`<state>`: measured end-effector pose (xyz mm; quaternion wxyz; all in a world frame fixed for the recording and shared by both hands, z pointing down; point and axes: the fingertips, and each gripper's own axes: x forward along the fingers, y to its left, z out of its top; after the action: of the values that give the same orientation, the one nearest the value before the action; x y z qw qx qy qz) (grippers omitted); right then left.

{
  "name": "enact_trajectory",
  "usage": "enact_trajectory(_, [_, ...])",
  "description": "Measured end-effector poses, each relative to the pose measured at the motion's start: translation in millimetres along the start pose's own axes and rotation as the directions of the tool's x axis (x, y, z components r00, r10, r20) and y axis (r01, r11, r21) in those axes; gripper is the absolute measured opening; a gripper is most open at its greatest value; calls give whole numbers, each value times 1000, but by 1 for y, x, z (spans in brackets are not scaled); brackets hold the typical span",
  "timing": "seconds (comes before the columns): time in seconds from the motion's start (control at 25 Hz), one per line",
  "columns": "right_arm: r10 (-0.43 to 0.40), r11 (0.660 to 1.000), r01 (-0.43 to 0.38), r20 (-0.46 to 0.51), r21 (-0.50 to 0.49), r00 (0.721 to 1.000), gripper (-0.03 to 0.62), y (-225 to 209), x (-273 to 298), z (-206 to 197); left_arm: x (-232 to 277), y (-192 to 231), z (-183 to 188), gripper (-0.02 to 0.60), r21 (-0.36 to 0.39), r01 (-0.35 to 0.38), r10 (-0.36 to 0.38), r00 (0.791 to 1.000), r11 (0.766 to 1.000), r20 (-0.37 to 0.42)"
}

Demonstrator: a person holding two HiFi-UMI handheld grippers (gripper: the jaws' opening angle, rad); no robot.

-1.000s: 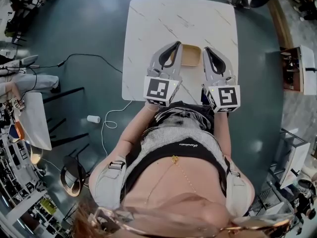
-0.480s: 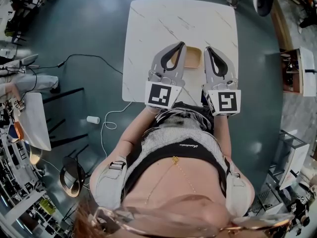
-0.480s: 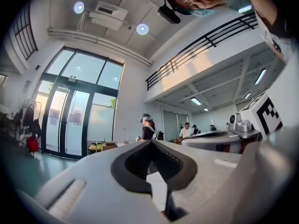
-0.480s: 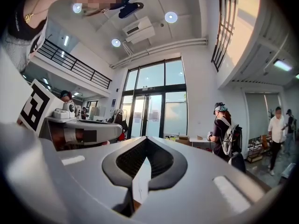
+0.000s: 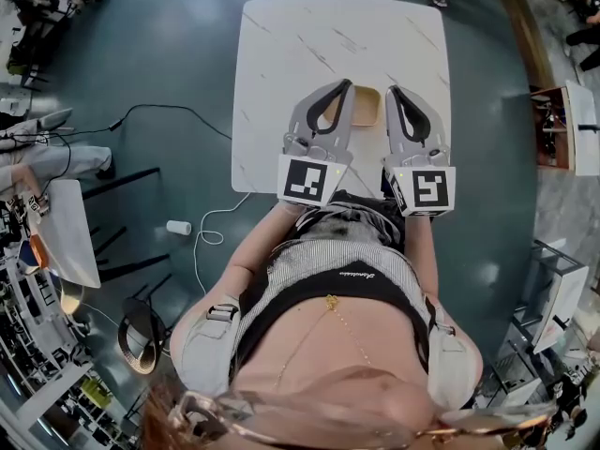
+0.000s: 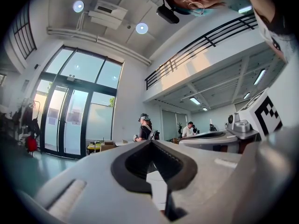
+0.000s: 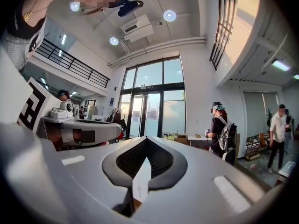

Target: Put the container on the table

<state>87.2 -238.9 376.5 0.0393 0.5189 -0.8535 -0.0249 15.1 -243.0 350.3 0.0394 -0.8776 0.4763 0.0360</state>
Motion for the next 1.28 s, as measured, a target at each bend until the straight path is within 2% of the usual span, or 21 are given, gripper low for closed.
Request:
enact_trajectory(0.28, [1, 1000, -1, 1, -5, 1000, 26, -2, -1, 1, 1, -1, -3, 0, 18, 4, -4, 1000, 1000, -13])
enact_trajectory(1.28, [-16, 1000, 16, -22, 0, 1000, 25, -8, -4, -4, 1, -4, -9, 0, 9, 19, -19, 999, 1000, -28])
